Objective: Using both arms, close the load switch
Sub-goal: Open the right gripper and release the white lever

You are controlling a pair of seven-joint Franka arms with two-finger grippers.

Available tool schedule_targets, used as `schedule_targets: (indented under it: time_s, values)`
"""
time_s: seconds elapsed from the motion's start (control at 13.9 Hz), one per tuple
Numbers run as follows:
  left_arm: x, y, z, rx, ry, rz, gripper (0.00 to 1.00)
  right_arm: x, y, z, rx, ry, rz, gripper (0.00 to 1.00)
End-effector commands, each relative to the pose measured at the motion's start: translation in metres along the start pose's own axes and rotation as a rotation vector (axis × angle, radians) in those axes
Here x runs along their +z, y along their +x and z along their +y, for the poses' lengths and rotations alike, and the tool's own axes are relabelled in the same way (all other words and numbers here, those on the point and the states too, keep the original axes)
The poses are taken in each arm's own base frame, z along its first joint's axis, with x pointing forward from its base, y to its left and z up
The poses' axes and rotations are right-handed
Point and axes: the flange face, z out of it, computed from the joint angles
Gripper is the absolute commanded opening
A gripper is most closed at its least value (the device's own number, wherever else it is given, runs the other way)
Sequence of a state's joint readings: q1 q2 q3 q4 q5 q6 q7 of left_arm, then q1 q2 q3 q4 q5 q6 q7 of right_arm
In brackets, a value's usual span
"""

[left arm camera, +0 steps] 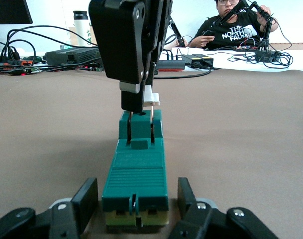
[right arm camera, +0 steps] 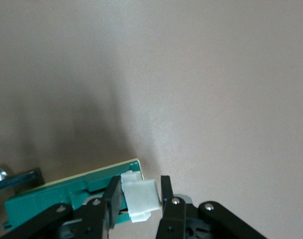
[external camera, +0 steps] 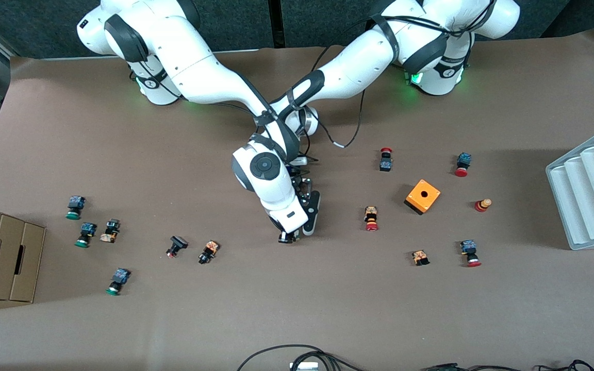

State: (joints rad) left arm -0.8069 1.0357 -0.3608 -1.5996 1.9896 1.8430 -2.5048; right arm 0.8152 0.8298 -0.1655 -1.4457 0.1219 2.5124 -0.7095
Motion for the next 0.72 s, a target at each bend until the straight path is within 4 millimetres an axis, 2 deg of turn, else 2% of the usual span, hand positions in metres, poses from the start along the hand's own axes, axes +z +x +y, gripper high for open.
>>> schedule_targets:
  time_s: [0.0, 0.65]
  values:
    - [0.0026, -0.0126, -0.0052, 0.0, 0.009, 0.009, 0.71, 0.0106, 0.0033, 0.0058, 0.0, -0.024, 0.026, 0.38]
    - [0.0026, -0.0126, -0.0052, 0.0, 0.009, 0.009, 0.71, 0.0107, 0.0003, 0.0109, -0.003, -0.033, 0.032, 0.38]
